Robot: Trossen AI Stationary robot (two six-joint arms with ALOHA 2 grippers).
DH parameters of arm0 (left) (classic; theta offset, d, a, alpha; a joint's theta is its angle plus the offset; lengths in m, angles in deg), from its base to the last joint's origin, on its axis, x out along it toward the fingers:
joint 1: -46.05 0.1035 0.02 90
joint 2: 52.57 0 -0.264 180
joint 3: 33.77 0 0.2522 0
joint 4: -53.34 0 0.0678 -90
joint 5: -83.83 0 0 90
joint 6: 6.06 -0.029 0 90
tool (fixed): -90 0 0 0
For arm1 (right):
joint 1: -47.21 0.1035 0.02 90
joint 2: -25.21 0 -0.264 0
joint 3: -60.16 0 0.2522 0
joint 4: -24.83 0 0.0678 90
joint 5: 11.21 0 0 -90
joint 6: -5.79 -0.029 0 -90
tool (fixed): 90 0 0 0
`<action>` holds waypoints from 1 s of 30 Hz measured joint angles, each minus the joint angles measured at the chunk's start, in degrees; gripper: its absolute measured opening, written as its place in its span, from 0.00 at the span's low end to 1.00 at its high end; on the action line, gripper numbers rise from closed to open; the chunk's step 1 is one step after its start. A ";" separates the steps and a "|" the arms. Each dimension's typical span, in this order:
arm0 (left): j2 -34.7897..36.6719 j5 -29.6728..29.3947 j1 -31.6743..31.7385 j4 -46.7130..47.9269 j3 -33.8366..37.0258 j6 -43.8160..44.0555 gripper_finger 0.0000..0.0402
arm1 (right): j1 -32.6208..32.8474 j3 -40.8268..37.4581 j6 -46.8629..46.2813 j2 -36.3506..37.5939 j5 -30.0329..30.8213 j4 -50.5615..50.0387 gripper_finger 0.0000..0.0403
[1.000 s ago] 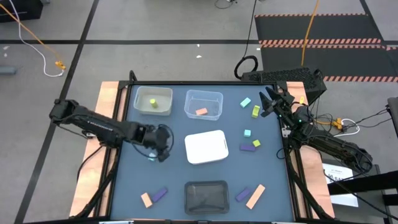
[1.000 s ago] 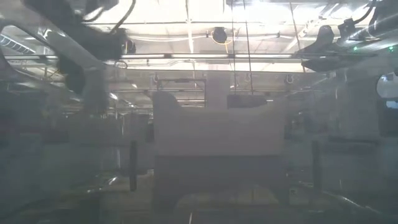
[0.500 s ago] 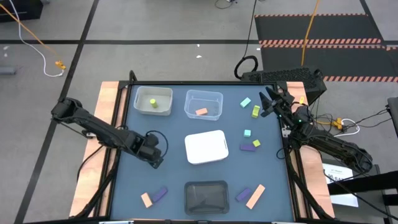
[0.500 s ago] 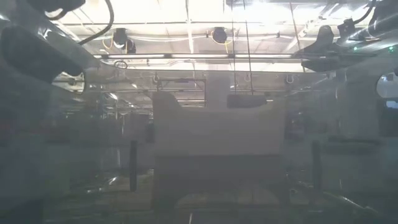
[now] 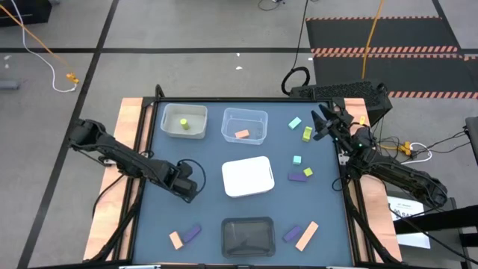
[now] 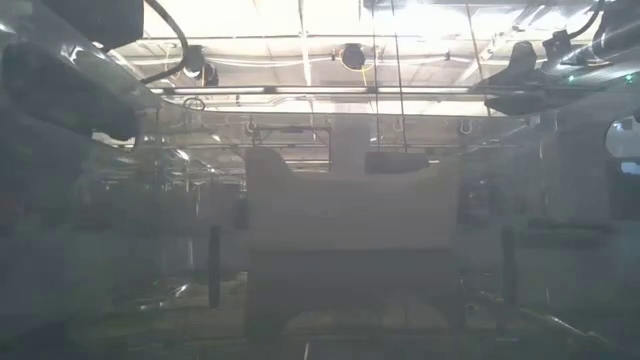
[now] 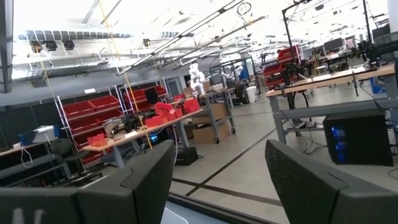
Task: Sort & place blocks by color
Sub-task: Put the bottom left light blue block into the white bin
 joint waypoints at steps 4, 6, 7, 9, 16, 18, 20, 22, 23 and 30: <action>0.12 -0.01 0.00 -0.09 -0.04 0.01 0.31 | 0.00 0.02 -0.02 0.00 0.00 -0.12 0.61; 0.13 -0.01 0.00 -0.09 -0.07 0.01 0.31 | 0.00 0.01 -0.01 0.01 0.00 -0.22 0.61; 0.13 -0.01 0.00 -0.09 -0.07 0.02 0.31 | 0.00 0.01 -0.01 0.00 0.00 -0.27 0.61; 0.13 -0.01 0.03 -0.09 -0.07 0.06 0.31 | 0.00 0.00 -0.01 0.00 0.00 -0.26 0.61; 1.52 0.17 1.42 -1.37 0.00 -0.30 0.31 | 0.00 0.00 -0.02 0.00 0.00 -0.28 0.61; 2.66 -1.00 2.12 -3.30 0.00 -1.65 0.31 | 0.00 0.00 -0.01 0.00 0.00 -0.28 0.61; 3.76 -4.09 2.77 -7.13 0.00 -3.91 0.31 | 0.00 0.01 -0.01 0.00 0.00 -0.28 0.61; 4.74 -6.92 3.39 -12.08 0.00 -7.67 0.31 | 0.00 0.01 -0.01 0.00 0.00 -0.23 0.61; 5.35 -8.13 3.73 -14.45 0.00 -9.63 0.31 | -0.01 0.02 -0.01 0.00 0.00 -0.23 0.61; 8.42 -13.52 5.56 -35.75 0.00 -28.12 0.31 | 0.00 0.00 -0.01 0.00 0.00 0.05 0.61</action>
